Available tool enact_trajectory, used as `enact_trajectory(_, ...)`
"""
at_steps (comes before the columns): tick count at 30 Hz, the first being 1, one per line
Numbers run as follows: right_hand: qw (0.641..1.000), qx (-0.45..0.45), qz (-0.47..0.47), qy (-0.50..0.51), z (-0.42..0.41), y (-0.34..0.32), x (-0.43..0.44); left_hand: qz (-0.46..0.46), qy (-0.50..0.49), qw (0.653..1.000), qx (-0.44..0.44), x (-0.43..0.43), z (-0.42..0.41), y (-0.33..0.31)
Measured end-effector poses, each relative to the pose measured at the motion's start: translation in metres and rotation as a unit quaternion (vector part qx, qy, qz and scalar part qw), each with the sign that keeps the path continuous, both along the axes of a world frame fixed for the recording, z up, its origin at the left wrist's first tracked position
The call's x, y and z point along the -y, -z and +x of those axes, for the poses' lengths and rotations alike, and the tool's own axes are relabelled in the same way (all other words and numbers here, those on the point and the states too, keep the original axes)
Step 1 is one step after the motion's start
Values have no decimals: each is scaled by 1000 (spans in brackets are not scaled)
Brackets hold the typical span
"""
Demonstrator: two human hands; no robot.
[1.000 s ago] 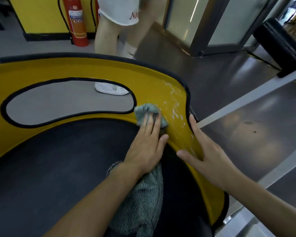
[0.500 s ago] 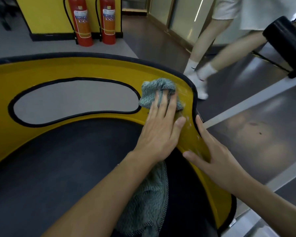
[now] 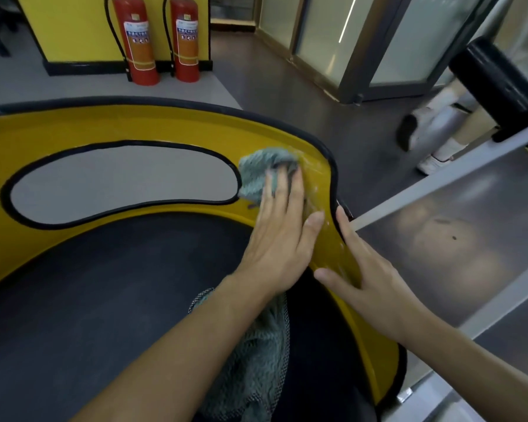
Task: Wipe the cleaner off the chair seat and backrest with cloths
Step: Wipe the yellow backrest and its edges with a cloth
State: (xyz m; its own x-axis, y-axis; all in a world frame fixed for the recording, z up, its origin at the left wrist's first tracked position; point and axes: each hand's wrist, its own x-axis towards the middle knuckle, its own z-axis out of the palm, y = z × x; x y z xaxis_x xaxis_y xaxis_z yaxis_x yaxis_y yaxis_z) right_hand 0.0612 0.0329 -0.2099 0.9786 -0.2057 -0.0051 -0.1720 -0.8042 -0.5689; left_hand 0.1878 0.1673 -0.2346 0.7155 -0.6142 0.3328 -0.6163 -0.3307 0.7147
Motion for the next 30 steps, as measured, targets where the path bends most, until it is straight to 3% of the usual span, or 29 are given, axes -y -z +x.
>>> enact_trajectory(3, 1000, 4, 3, -1, 0, -1, 0, -5, 23, 996, 84, 3, 3, -18)
enact_trajectory(5, 1000, 5, 6, -1, 1, -1, -1, 9, 19, 996, 91, 1, 4, -14)
enact_trajectory(11, 1000, -2, 5, 5, 0, -1, -2, 97, 9, 995, -35, -14, -5, 44)
enact_trajectory(14, 1000, -2, 11, 3, -1, -1, -2, 96, 0, 992, -77, -12, -5, 40)
enact_trajectory(19, 1000, -9, 8, 2, 0, -1, -1, 8, -25, 999, 33, 2, 5, -15)
enact_trajectory(23, 1000, -7, 4, 2, 0, -1, -1, 27, -19, 995, 94, 3, 8, -6)
enact_trajectory(30, 1000, -16, 8, 9, -1, -4, -4, 90, -44, 991, -84, -15, -1, 44)
